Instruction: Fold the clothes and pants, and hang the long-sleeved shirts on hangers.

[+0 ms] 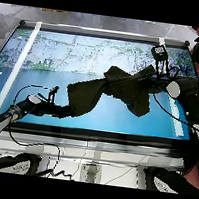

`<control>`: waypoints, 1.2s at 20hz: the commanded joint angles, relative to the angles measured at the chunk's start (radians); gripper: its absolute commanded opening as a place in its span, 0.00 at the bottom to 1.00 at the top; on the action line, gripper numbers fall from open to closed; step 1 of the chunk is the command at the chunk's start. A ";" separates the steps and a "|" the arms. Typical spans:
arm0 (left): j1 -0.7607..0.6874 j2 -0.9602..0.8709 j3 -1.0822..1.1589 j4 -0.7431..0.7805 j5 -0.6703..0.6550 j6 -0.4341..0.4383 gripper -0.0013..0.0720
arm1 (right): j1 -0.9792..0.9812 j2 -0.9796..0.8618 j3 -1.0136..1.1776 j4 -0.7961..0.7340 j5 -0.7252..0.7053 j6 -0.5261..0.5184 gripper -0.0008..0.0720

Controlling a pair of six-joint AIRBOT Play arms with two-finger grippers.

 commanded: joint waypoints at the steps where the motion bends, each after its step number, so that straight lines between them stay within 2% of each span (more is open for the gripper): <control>1: -0.009 -0.003 0.001 -0.007 0.057 0.003 0.22 | -0.001 0.000 0.001 0.000 -0.003 0.000 0.05; 3: -0.009 -0.003 0.002 -0.006 0.078 0.003 0.08 | -0.001 0.001 0.001 0.001 -0.005 0.000 0.05; 4: -0.009 -0.003 0.002 -0.006 0.080 0.003 0.06 | 0.000 0.000 0.001 0.002 -0.005 0.000 0.05; 9: -0.006 -0.001 0.074 -0.006 0.064 0.002 0.06 | -0.001 0.005 0.002 0.020 -0.069 0.000 0.05; 13: 0.043 0.005 0.303 -0.006 0.047 -0.002 0.06 | -0.007 0.027 0.057 -0.014 -0.219 0.034 0.05; 16: 0.153 0.035 0.537 -0.005 0.047 -0.017 0.06 | -0.092 0.027 0.222 -0.014 -0.243 0.122 0.05; 19: 0.331 0.082 0.756 -0.005 0.047 -0.017 0.06 | -0.257 0.028 0.402 -0.011 -0.227 0.177 0.05; 21: 0.462 0.117 0.852 -0.003 0.048 -0.016 0.06 | -0.375 0.027 0.502 -0.010 -0.177 0.225 0.05; 24: 0.607 0.160 0.883 0.048 0.031 -0.016 0.06 | -0.504 0.027 0.551 -0.010 -0.036 0.224 0.05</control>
